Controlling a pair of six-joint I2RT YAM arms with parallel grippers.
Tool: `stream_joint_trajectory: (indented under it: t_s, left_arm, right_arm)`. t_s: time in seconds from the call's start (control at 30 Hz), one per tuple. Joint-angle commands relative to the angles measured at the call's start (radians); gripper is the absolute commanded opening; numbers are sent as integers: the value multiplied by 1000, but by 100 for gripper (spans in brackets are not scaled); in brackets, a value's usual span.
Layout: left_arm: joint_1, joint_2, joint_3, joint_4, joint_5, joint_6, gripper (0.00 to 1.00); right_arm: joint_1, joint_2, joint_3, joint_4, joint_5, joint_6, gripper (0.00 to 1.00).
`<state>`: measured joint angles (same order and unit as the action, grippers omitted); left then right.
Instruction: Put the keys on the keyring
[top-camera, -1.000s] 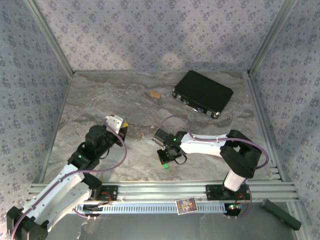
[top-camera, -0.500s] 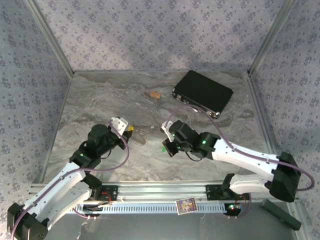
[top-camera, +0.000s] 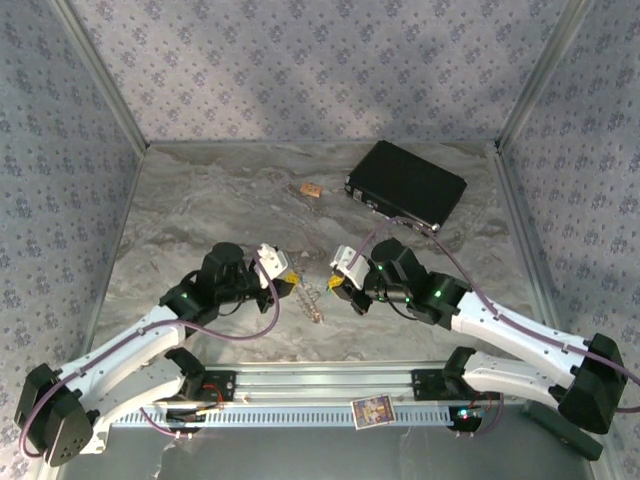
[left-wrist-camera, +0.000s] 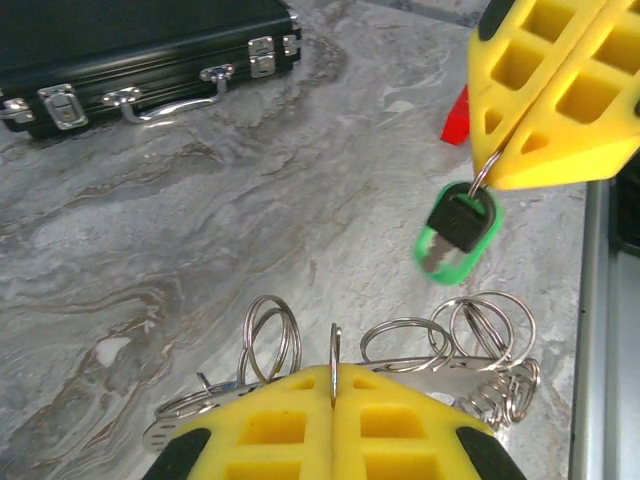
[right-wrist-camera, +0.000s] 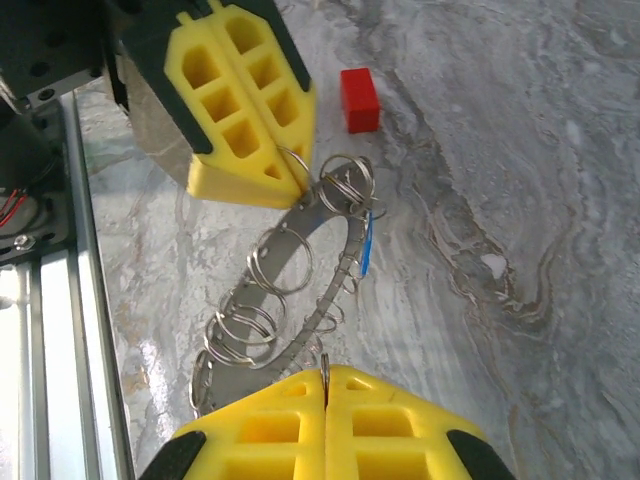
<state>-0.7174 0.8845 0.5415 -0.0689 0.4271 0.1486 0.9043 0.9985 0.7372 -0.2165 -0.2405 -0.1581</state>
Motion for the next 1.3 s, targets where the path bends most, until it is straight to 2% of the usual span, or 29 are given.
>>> stream_joint_trajectory:
  t_s: [0.0,0.3,0.73,1.27]
  left_arm:
    - [-18,0,33,51,56,-1,0]
    - [-49,32,28,86,61,-8,0]
    - [-67,48,22,98,33,-20,0]
    - [-70,46,21,88,38,-17,0]
  right_arm:
    - [-4,2,-3,43,-72,-53,0]
    - [16,89,76,6,-94,-141,0]
    - [46,163,101,63,-104,-119,0]
    - [57,152,90,128,92,-39,0]
